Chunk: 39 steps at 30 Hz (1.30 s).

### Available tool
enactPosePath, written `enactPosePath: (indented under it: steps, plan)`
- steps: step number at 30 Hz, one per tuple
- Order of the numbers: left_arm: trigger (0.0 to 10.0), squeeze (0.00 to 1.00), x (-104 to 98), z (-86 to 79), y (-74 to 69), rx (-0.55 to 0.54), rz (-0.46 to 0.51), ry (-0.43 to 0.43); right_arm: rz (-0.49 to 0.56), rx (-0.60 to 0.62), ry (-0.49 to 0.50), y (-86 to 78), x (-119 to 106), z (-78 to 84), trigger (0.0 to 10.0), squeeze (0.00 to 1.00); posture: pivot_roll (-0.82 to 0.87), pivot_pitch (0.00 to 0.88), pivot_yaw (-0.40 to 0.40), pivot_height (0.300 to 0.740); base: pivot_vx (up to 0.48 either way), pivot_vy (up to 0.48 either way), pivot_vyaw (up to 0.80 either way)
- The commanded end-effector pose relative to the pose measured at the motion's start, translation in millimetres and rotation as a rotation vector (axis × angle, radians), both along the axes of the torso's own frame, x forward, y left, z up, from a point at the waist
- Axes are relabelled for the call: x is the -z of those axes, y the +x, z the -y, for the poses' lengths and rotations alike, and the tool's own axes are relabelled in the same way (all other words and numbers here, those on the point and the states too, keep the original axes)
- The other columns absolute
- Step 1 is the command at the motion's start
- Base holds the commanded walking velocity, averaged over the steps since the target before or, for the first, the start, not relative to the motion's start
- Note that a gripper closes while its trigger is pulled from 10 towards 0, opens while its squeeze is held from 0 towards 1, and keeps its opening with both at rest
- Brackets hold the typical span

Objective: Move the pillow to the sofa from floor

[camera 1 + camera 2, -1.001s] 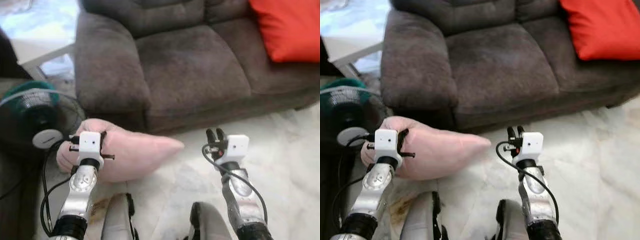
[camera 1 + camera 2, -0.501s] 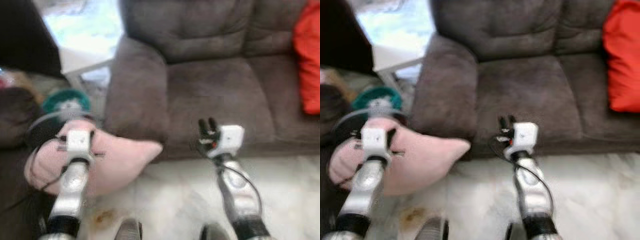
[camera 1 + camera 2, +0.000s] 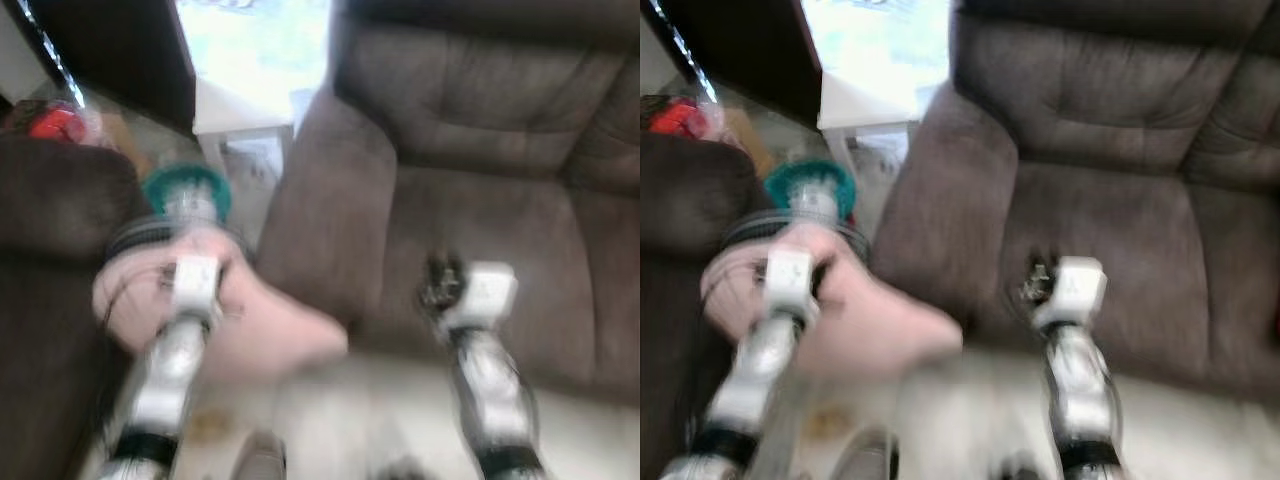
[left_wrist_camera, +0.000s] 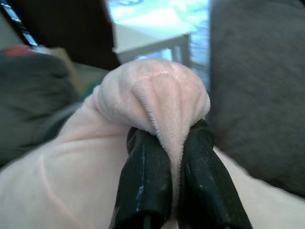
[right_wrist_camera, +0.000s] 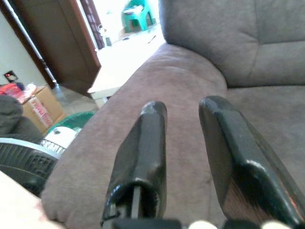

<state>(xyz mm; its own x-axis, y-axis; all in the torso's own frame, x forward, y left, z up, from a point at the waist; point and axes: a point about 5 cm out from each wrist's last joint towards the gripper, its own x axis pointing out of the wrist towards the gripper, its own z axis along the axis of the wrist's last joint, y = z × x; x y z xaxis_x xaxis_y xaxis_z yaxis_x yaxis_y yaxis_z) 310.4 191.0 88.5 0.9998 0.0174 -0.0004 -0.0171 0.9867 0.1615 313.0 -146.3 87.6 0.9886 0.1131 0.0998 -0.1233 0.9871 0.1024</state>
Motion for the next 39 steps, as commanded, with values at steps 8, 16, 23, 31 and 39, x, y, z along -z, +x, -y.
enactPosePath:
  steps: [8, 16, 23, 31, 39]
  plan:
    - [10.0, 0.0, -33.8, 20.2, 10.0, 0.087, 0.166, -0.016, -0.041, 0.051, -0.008, -4.1, 10.8, 16.7, 10.0, 0.0, 0.15, 0.084, 0.023, 0.74, 0.0, 0.0, 0.0]
    - [10.0, 0.0, -35.2, 22.5, 10.3, 0.098, 0.174, -0.021, -0.006, 0.046, -0.008, -3.5, 6.4, 16.3, 10.0, 0.0, 0.16, 0.068, 0.024, 0.74, 0.0, 0.0, 0.0]
    - [10.0, 0.0, -36.2, 28.0, 11.2, 0.112, 0.182, -0.02, 0.021, 0.048, 0.0, -0.2, 0.6, 17.1, 10.0, 0.0, 0.15, 0.057, 0.022, 0.74, 0.0, 0.0, 0.0]
    - [10.0, 0.0, -33.6, 26.2, 9.4, 0.114, 0.169, -0.012, 0.001, 0.055, 0.009, 0.6, 4.0, 16.6, 10.0, 0.0, 0.16, 0.052, 0.017, 0.74, 0.0, 0.0, 0.0]
    - [10.0, 0.0, -22.5, 27.2, 5.8, 0.1, 0.117, 0.02, 0.0, 0.059, 0.026, 0.2, 5.2, 17.5, 10.0, 0.0, 0.16, 0.038, -0.006, 0.74, 0.0, 0.0, 0.0]
